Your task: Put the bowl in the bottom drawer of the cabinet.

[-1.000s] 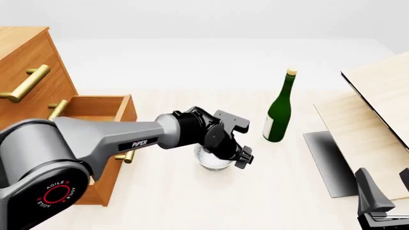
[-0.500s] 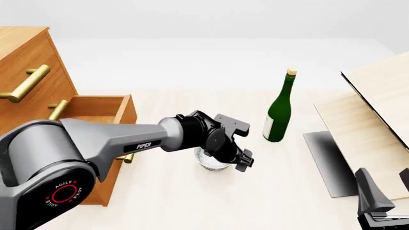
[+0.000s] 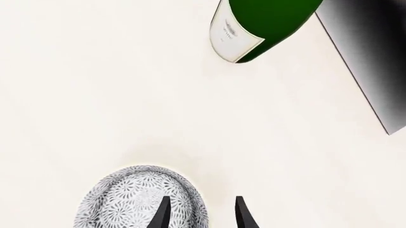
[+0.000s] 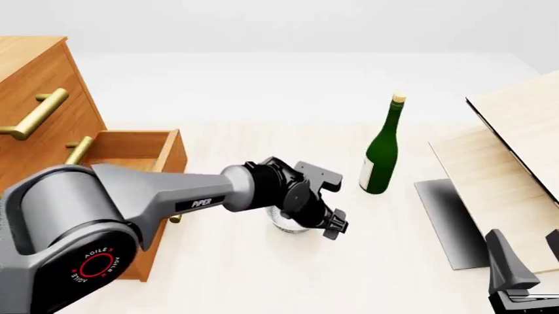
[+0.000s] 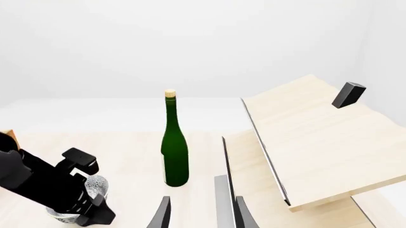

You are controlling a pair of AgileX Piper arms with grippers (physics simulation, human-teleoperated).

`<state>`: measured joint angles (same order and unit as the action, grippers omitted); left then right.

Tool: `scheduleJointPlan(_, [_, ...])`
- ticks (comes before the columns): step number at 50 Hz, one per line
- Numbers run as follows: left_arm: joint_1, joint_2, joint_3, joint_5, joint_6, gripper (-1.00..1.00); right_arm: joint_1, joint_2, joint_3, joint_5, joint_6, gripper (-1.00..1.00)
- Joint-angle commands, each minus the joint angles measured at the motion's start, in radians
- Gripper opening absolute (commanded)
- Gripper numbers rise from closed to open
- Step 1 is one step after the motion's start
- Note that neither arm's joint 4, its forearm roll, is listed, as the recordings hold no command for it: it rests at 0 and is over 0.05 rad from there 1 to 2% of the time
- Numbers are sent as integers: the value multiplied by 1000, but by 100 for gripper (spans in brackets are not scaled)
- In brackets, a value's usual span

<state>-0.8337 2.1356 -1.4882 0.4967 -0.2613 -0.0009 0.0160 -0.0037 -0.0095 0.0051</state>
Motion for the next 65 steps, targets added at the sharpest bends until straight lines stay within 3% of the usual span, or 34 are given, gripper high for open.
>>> scheduleJointPlan(1, [-2,6,9,-8,-9,100,0,0,0,0,0,100])
scheduleJointPlan(42, [4,4,17,-13,-8,100,0,0,0,0,0,100])
scheduleJointPlan(43, [4,2,20,-14,-10,-100,0,0,0,0,0,100])
scheduleJointPlan(65, [25,-19,-24,9,43,-100,0,0,0,0,0,100])
